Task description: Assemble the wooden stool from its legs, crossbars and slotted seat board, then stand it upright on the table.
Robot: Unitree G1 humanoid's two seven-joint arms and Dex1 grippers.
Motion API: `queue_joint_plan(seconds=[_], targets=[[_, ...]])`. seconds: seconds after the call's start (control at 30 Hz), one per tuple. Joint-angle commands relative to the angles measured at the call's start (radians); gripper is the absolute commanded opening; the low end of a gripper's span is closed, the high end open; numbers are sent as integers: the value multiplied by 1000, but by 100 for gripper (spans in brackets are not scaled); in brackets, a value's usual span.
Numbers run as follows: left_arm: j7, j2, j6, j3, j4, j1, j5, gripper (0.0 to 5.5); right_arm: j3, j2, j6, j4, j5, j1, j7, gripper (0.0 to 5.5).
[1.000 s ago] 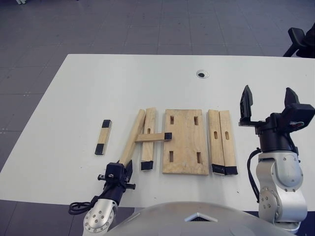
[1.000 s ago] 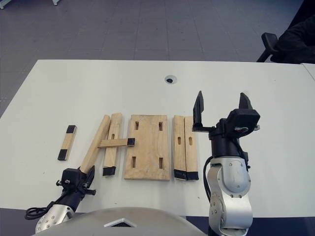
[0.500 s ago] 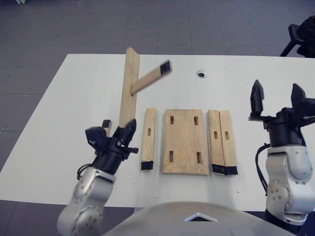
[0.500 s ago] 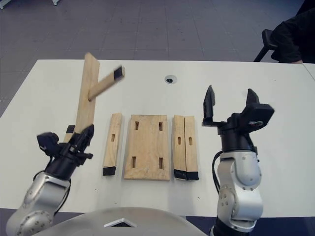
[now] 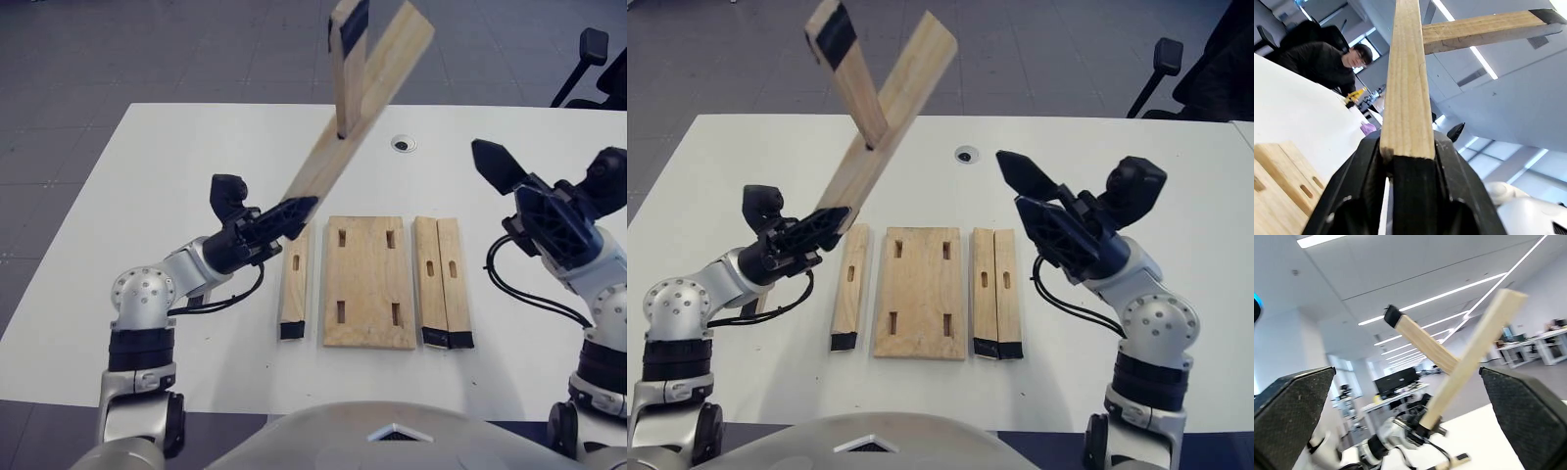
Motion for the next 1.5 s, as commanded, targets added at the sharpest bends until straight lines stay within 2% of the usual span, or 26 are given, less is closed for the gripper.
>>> queue_joint_plan(seconds=[0.03,0.2,0.53,1.07,1.5], targets=[[-235,52,50,-61,-7,-30,75,105,65,-38,-13,57,-90,-78,111,550],[-334,41,71,-68,3,-33,121,105,122,-46,-74,120,-224,-120,186,550],[-360,15,123,-81,-53,2,129,105,244,-7,-193,74,-405,-132,237,550],[-357,-15,152,-112,-81,25,157,105,370,37,-198,-1,-439,-224,230,550],[-344,-34,169,-114,-96,41,154,105,358,92,-196,8,-408,-256,211,280]])
